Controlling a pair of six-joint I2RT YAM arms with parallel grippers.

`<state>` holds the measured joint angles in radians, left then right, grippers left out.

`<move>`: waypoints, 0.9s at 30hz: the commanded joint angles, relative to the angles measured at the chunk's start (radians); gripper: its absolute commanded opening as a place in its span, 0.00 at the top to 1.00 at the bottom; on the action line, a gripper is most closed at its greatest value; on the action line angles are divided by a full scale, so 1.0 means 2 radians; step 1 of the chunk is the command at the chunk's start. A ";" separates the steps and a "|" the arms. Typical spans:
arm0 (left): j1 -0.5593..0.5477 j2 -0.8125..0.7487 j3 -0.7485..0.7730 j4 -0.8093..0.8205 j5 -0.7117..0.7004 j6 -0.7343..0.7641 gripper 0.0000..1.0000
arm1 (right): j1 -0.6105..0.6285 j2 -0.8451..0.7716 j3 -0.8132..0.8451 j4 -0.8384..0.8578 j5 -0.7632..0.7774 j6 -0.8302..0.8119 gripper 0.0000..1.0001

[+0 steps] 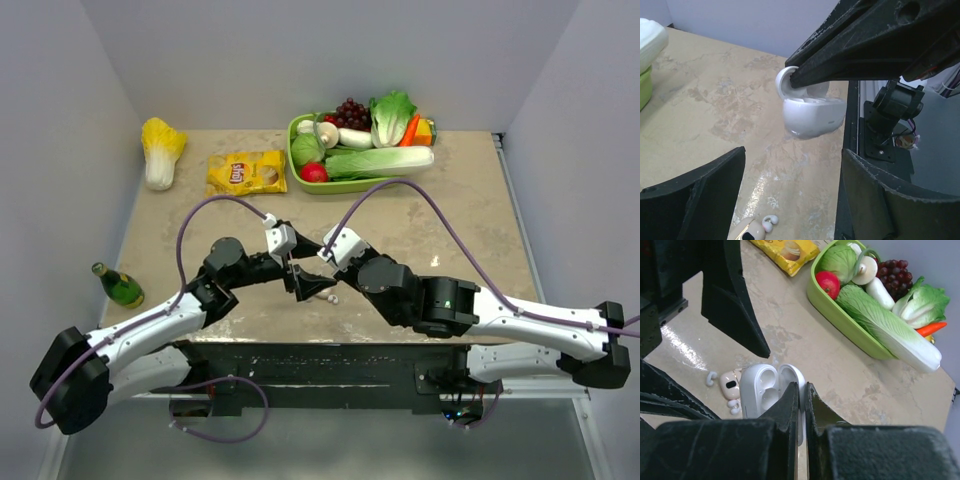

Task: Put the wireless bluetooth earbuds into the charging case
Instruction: Adjust the charging case.

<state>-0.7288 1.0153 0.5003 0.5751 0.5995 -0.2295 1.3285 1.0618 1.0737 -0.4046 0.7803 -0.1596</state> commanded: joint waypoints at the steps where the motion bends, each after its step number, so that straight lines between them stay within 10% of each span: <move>1: 0.002 0.018 0.029 0.061 0.022 -0.009 0.20 | 0.004 0.005 0.018 0.014 -0.005 -0.001 1.00; 27: 0.001 0.070 0.033 0.115 0.075 -0.028 0.36 | 0.005 0.019 0.019 0.027 -0.033 0.004 1.00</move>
<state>-0.7288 1.1484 0.5312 0.7349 0.7208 -0.2626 1.3304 1.1084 1.0737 -0.3958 0.7300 -0.1581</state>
